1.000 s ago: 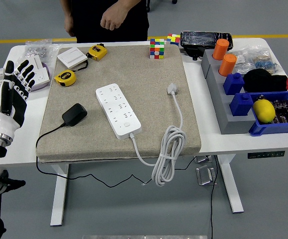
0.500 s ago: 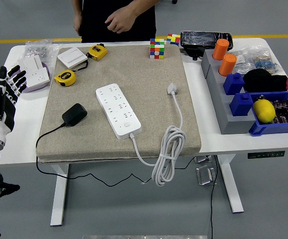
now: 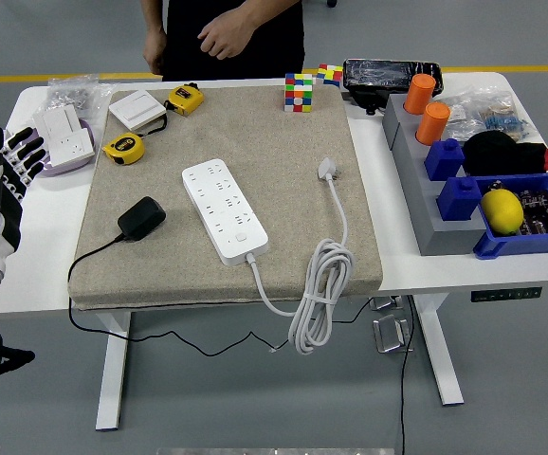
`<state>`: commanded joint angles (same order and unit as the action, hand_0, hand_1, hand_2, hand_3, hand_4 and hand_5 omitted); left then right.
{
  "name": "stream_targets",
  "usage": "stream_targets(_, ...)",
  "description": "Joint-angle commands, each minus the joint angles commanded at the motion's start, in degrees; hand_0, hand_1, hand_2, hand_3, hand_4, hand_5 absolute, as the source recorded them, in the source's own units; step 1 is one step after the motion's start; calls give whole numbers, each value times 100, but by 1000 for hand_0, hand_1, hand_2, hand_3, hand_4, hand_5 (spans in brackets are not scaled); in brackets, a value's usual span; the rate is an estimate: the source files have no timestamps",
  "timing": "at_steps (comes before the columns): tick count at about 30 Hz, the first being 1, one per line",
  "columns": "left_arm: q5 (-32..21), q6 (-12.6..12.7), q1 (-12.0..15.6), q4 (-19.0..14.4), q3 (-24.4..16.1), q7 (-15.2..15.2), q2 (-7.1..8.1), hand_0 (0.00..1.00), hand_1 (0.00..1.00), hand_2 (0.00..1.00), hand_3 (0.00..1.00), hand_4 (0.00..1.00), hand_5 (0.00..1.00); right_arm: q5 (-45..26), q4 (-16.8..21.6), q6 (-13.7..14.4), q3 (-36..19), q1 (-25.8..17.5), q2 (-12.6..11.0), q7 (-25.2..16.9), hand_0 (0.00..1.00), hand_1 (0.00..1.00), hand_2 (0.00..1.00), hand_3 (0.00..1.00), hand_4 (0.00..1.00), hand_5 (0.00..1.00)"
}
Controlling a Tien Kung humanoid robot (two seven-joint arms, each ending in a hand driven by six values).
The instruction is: Pick up the plug,place it near the board,insert it into the board,press the button
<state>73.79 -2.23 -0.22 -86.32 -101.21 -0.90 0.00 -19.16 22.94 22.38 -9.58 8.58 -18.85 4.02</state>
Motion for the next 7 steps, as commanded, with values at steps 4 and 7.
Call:
stream_targets(4, 1, 13, 20, -4, -42, 5, 0, 866, 842, 803, 811, 998, 998, 8, -7, -1, 12, -44, 21, -1, 849, 852, 819, 825, 998, 998)
stream_targets(7, -1, 10, 43, 4, -66, 14, 0, 866, 842, 803, 811, 998, 998, 25, -8, 3, 5, -70, 43, -5, 849, 852, 819, 825, 998, 998)
